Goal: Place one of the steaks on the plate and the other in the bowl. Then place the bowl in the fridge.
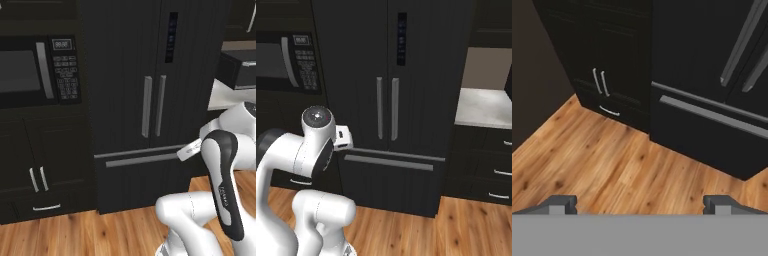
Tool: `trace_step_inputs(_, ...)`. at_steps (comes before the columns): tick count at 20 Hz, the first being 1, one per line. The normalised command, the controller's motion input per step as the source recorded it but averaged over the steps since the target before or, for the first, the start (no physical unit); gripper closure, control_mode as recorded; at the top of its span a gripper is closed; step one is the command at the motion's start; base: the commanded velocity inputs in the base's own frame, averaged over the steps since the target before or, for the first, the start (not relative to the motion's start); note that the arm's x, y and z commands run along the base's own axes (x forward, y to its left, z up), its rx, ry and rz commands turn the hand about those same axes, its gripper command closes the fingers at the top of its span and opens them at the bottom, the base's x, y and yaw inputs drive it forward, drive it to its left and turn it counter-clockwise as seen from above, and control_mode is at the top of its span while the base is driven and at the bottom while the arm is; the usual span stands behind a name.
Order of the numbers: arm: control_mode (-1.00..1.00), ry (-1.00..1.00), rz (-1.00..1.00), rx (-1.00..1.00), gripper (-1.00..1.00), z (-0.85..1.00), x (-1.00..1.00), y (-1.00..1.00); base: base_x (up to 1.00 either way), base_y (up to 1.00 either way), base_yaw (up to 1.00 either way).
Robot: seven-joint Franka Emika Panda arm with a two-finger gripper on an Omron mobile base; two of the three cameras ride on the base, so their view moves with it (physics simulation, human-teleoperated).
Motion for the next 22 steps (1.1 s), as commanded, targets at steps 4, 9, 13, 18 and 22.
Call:
trace_step_inputs(4,-1.00,0.00,-0.11,0.02,-1.00,0.00,0.26,-0.37,0.00,0.00,0.00)
trace_step_inputs(9,-1.00,0.00,-0.09,0.05,-1.00,0.02,0.22,-0.58,0.00,0.00,0.00)
trace_step_inputs(13,-1.00,0.00,-0.04,0.05,-1.00,0.03,0.46,-0.49,0.00,0.00,0.00)
trace_step_inputs(18,-1.00,0.00,-0.07,0.02,-1.00,0.16,0.63,-0.13,0.00,0.00,0.00)
trace_step_inputs(22,-1.00,-0.05,-0.08,0.00,-1.00,0.23,0.44,0.00,0.00,0.00,0.00)
